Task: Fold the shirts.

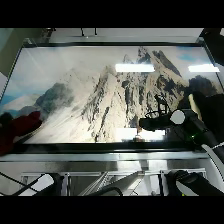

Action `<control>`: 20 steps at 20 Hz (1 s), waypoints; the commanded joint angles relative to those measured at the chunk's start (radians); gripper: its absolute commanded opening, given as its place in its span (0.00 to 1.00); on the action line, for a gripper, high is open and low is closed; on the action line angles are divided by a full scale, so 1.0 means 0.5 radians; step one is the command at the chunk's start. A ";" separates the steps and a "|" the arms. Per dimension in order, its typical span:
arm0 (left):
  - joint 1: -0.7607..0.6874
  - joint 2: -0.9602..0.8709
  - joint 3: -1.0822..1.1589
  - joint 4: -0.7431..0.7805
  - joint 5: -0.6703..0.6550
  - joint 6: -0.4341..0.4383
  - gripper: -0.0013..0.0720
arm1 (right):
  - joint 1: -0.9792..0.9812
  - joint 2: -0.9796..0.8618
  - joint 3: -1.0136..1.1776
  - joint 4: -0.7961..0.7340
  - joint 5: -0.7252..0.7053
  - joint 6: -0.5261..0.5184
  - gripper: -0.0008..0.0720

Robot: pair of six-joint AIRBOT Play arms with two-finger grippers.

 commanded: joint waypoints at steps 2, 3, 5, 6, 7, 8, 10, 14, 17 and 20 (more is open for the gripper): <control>-0.589 0.422 0.287 -0.912 -0.150 0.207 0.04 | 0.000 -0.001 -0.001 0.000 -0.001 0.000 0.03; -0.782 0.525 0.325 -1.002 -0.104 0.240 0.04 | 0.000 -0.001 -0.001 -0.002 0.000 0.000 0.03; -1.180 0.667 0.336 -0.984 0.013 0.240 0.04 | 0.000 -0.001 -0.001 -0.002 0.001 0.000 0.03; -1.366 0.719 0.306 -0.974 0.047 0.240 0.04 | 0.000 -0.001 -0.001 0.000 0.002 0.001 0.03; -1.522 0.755 0.256 -0.943 0.079 0.226 0.04 | 0.001 -0.001 -0.001 0.001 0.002 0.001 0.03; -1.678 0.786 0.170 -0.938 0.131 0.208 0.04 | 0.001 -0.001 -0.001 0.000 0.002 0.001 0.03; -1.912 0.806 -0.020 -0.936 0.233 0.209 0.04 | 0.001 0.000 -0.001 0.000 0.022 0.000 0.03; -2.095 0.692 -0.367 -0.937 0.339 0.211 0.04 | -0.009 -0.001 0.000 -0.038 0.089 -0.127 0.03; -1.933 0.554 -0.360 -0.938 0.146 0.203 0.95 | -0.107 0.000 0.055 -0.085 0.145 -0.146 0.05; -1.616 0.453 -0.193 -0.937 -0.269 0.237 0.95 | -0.285 -0.001 0.214 -0.083 0.194 -0.343 0.51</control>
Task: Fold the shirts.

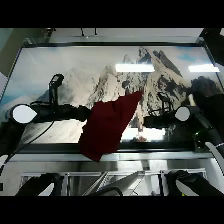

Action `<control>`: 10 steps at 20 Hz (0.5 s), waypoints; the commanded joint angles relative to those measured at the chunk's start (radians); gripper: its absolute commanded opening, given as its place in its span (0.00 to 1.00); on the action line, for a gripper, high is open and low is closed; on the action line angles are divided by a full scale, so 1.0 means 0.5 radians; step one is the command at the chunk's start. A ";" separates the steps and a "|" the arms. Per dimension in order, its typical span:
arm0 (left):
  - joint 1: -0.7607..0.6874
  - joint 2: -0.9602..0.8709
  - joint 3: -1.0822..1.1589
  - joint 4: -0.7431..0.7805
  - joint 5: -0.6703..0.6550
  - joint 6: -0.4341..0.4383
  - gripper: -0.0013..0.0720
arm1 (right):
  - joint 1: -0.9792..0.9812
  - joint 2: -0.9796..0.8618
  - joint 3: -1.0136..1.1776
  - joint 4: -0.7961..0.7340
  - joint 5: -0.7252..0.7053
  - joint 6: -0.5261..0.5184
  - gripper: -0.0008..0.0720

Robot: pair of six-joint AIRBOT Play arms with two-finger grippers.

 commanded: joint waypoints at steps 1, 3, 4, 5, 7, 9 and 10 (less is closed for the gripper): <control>0.299 -0.108 0.098 -0.004 -0.408 0.030 0.95 | -0.184 -0.008 0.156 -0.014 0.033 -0.224 0.51; 0.488 -0.116 0.041 -0.011 -0.496 0.029 0.95 | -0.290 -0.083 0.243 -0.013 -0.005 -0.304 0.51; 0.539 -0.114 -0.024 -0.022 -0.555 0.031 0.95 | -0.327 -0.153 0.282 0.004 -0.011 -0.365 0.53; 0.569 -0.095 -0.120 -0.023 -0.617 0.037 0.95 | -0.359 -0.249 0.320 0.055 -0.030 -0.436 0.68; 0.562 0.010 -0.401 -0.023 -0.661 0.040 0.95 | -0.374 -0.460 0.395 0.211 -0.076 -0.581 0.78; 0.500 0.154 -0.681 -0.022 -0.622 0.037 0.94 | -0.372 -0.696 0.481 0.465 -0.141 -0.737 0.77; 0.455 0.233 -0.813 -0.021 -0.574 0.034 0.94 | -0.372 -0.811 0.525 0.605 -0.163 -0.822 0.78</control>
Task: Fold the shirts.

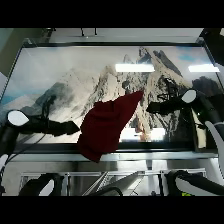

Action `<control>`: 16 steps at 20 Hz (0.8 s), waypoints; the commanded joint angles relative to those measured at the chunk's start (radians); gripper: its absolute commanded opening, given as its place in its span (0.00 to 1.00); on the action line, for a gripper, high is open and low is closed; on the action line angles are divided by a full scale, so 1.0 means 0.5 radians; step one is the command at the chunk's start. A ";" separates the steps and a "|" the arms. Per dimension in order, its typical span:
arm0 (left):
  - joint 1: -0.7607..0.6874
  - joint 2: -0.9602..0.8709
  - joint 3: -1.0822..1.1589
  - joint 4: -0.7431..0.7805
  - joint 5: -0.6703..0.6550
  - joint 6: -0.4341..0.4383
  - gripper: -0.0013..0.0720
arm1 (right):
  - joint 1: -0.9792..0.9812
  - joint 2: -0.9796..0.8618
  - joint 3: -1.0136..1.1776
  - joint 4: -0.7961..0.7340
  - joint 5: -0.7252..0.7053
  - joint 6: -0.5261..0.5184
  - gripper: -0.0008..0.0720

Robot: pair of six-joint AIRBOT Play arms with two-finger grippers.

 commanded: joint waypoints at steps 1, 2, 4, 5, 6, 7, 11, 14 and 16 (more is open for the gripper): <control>-0.076 0.229 -0.435 -0.001 0.050 -0.024 0.94 | -0.024 -0.396 0.163 0.484 -0.089 -0.333 0.77; -0.119 0.302 -0.539 -0.001 0.130 -0.054 0.94 | -0.024 -0.513 0.214 0.639 -0.089 -0.420 0.77; -0.182 0.409 -0.702 -0.001 0.368 -0.112 0.92 | -0.024 -0.698 0.291 0.880 -0.090 -0.562 0.77; -0.199 0.449 -0.773 -0.002 0.472 -0.154 0.92 | -0.024 -0.784 0.325 0.978 -0.092 -0.625 0.78; -0.204 0.469 -0.831 -0.001 0.535 -0.178 0.92 | -0.024 -0.840 0.347 1.037 -0.093 -0.662 0.77; -0.204 0.474 -0.877 -0.002 0.563 -0.178 0.92 | -0.024 -0.896 0.369 1.074 -0.095 -0.667 0.78; -0.205 0.314 -0.992 -0.167 0.687 -0.159 0.92 | -0.021 -1.029 0.409 1.176 -0.092 -0.758 0.77; -0.205 0.043 -0.985 -0.478 0.854 0.089 0.92 | -0.015 -1.056 0.409 1.283 -0.088 -0.795 0.77; -0.204 -0.124 -0.983 -0.628 0.920 0.179 0.84 | -0.017 -1.054 0.409 1.368 -0.076 -0.796 0.55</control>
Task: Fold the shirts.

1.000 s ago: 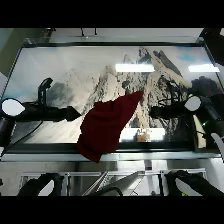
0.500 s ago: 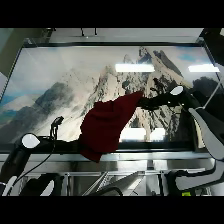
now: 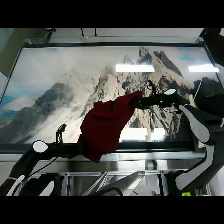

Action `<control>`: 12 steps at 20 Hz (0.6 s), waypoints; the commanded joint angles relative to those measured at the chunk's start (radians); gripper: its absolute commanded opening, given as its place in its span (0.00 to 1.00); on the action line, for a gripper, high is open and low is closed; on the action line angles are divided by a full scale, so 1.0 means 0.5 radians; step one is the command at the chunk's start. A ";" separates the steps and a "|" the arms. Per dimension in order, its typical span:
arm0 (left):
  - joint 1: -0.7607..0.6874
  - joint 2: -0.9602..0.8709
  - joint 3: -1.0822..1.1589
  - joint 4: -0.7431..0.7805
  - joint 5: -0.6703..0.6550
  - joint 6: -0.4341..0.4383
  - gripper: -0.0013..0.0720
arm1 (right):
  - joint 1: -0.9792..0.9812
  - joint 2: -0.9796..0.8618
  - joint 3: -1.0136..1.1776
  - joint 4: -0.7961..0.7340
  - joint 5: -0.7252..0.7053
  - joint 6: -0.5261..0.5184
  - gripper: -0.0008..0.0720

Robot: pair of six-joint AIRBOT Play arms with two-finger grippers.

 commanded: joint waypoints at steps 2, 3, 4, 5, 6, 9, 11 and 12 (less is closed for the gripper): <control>-0.001 -0.356 0.037 -0.281 0.171 0.227 0.22 | -0.002 -0.023 0.008 0.246 0.055 -0.108 0.17; -0.001 -0.415 0.105 -0.279 0.122 0.239 0.15 | -0.003 -0.015 0.008 0.285 0.094 -0.172 0.03; -0.001 -0.456 0.188 -0.280 0.052 0.269 0.14 | -0.005 0.000 0.015 0.298 0.141 -0.208 0.03; -0.001 -0.478 0.285 -0.278 -0.035 0.297 0.04 | -0.007 0.029 0.030 0.289 0.183 -0.208 0.03; -0.001 -0.469 0.391 -0.278 -0.113 0.304 0.04 | -0.019 0.072 0.047 0.289 0.220 -0.208 0.03; 0.059 -0.272 0.740 -0.281 -0.266 0.253 0.04 | -0.095 0.319 0.159 0.251 0.276 -0.208 0.03; 0.182 -0.069 1.020 -0.278 -0.359 0.164 0.04 | -0.182 0.541 0.246 0.235 0.341 -0.205 0.03; 0.262 0.038 1.173 -0.276 -0.398 0.136 0.04 | -0.225 0.668 0.275 0.236 0.391 -0.207 0.03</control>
